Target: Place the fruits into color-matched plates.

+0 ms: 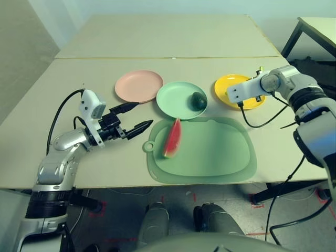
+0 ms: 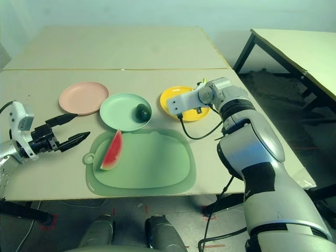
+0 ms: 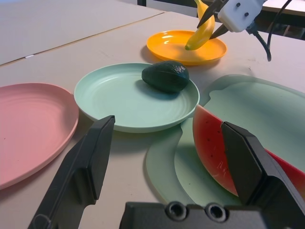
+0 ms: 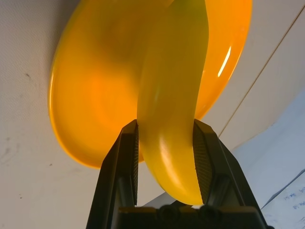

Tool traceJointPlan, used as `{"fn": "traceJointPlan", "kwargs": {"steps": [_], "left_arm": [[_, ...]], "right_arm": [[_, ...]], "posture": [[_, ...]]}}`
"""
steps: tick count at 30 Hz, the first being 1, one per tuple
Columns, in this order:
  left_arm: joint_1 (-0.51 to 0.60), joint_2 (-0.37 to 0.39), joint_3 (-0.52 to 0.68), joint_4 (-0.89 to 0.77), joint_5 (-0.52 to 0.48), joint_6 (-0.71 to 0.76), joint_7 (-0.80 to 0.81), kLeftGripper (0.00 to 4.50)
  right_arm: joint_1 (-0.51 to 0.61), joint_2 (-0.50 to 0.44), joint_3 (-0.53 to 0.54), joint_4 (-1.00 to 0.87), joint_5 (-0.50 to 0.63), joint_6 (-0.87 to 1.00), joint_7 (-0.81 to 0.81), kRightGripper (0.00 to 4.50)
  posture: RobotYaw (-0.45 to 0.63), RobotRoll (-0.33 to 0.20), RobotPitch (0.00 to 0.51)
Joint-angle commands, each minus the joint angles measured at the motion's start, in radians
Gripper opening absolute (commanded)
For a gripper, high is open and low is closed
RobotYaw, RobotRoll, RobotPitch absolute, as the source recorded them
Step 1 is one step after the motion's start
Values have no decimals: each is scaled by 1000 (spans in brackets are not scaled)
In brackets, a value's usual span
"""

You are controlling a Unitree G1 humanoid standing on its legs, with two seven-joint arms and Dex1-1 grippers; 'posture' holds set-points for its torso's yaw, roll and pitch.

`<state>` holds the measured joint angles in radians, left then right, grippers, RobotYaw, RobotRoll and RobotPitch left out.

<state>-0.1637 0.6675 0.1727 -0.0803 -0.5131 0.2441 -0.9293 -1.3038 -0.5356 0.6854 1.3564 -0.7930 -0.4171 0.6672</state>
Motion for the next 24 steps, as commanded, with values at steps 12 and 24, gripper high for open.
{"fn": "traceJointPlan", "kwargs": {"steps": [12, 24], "left_arm": [[-13, -22, -18, -24, 3, 26, 2, 4500], [-43, -10, -20, 22, 18, 8, -42, 4500]], "right_arm": [[-11, -20, -23, 1, 11, -9, 16, 4466], [55, -60, -227, -344, 358, -86, 570, 4466]], "posture": [[95, 0, 108], [61, 0, 102]]}}
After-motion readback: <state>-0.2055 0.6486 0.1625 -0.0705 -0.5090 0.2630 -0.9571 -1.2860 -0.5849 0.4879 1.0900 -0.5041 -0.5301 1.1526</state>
